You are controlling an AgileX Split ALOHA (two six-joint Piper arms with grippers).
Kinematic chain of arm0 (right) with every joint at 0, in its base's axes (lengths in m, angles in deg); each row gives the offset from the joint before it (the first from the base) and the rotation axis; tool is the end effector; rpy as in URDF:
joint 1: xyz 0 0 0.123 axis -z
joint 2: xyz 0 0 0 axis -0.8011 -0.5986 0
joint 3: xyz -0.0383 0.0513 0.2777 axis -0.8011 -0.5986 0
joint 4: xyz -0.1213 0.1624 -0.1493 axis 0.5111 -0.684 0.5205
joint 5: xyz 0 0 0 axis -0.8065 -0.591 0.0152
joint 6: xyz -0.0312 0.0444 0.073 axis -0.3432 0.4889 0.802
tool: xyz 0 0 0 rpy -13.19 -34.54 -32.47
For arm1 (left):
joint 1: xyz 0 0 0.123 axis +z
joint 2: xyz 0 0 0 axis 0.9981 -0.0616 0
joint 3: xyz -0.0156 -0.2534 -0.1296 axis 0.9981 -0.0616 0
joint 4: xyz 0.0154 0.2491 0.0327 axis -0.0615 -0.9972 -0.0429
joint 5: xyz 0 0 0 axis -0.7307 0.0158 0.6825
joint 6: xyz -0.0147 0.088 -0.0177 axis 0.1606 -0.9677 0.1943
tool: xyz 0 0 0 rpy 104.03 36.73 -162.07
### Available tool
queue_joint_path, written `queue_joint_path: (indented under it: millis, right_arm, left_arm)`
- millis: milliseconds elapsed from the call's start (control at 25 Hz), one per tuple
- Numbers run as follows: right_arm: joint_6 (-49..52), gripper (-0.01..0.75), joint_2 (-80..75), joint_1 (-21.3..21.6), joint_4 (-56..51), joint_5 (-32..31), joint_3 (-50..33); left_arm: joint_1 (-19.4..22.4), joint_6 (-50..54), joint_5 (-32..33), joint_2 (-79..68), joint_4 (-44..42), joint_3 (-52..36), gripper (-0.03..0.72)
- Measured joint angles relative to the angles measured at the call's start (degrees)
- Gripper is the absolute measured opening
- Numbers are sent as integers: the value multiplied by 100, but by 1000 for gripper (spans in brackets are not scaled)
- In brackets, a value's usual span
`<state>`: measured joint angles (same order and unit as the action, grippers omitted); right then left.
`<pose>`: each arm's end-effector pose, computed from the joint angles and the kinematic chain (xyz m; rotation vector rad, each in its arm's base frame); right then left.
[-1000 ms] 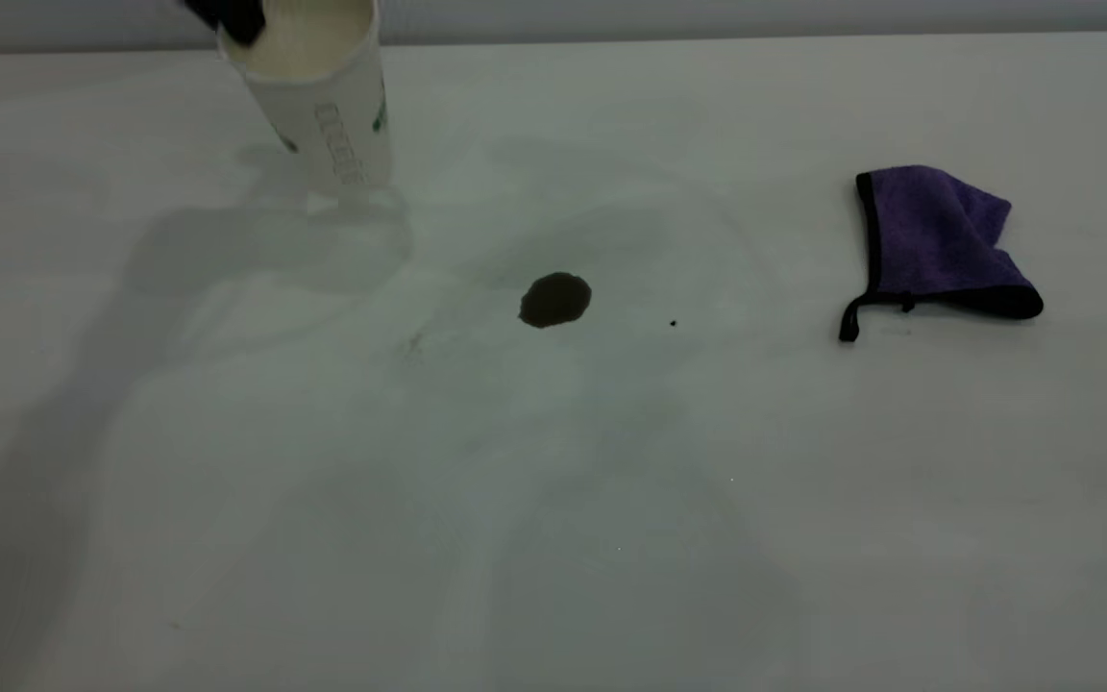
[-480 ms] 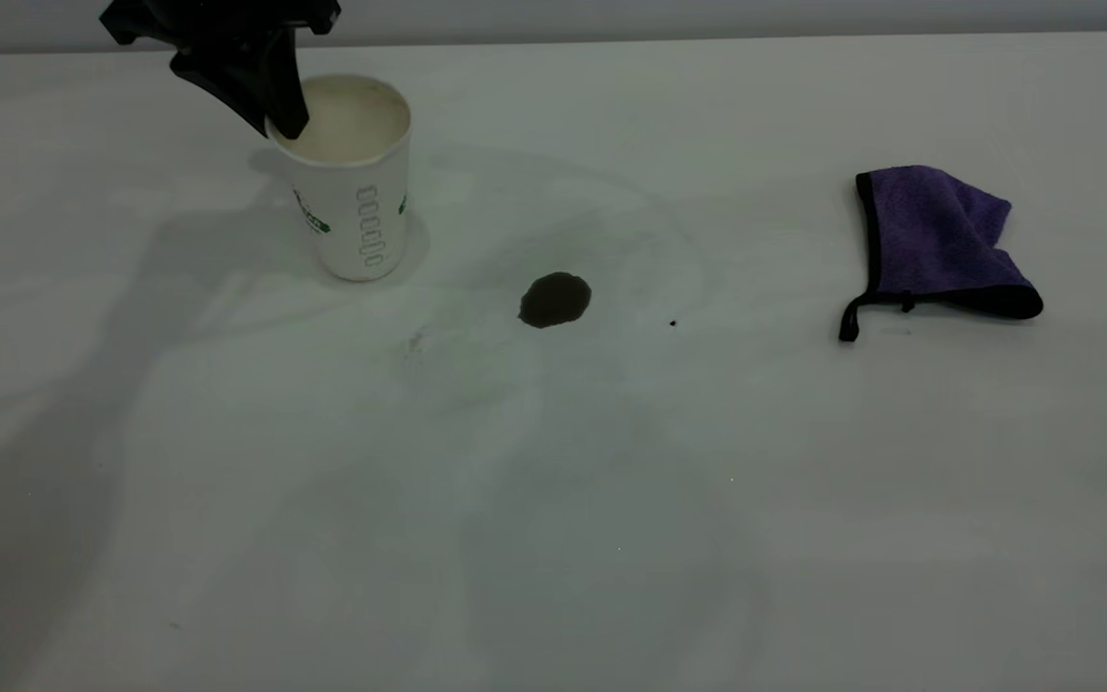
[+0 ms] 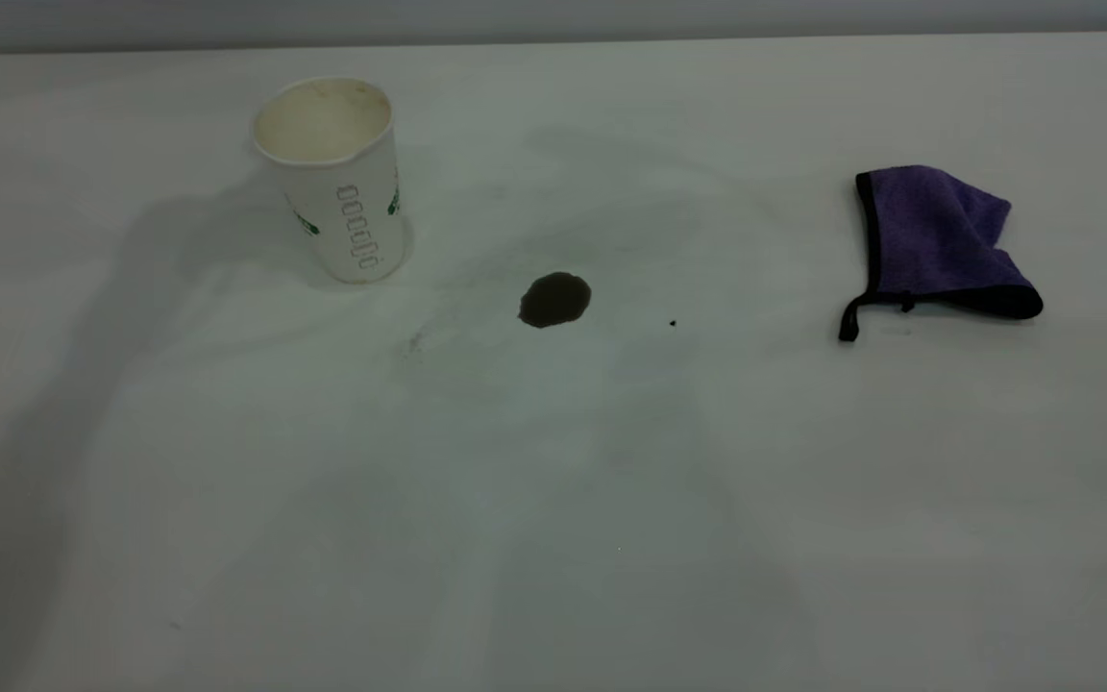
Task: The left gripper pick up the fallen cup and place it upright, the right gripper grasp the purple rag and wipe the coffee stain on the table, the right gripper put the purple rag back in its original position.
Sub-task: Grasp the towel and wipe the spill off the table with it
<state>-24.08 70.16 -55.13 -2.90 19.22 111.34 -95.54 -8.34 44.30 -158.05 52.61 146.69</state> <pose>-0.0079 0.0054 0.2627 -0.1755 2.1308 0.0290 0.4584 -0.0868 0.2356 0.5554 2.7561 -0.1953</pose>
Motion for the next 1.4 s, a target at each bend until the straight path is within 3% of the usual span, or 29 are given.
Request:
queue_joint_path:
  millis: [80,440,760,1280,1400]
  right_arm:
    - [0,238,0,0,0,0,0]
    - [0,238,0,0,0,0,0]
    - [0,238,0,0,0,0,0]
    - [0,238,0,0,0,0,0]
    - [0,238,0,0,0,0,0]
  left_arm:
    - [11,22,382,355,-174,309,661]
    - [29,448,382,2561,-515,363,533]
    - [29,584,382,5446,-535,-2187,484]
    - [42,1382,387,10085,-715,-5722,478]
    - [339,1427,387,10597,-692,-6296,478]
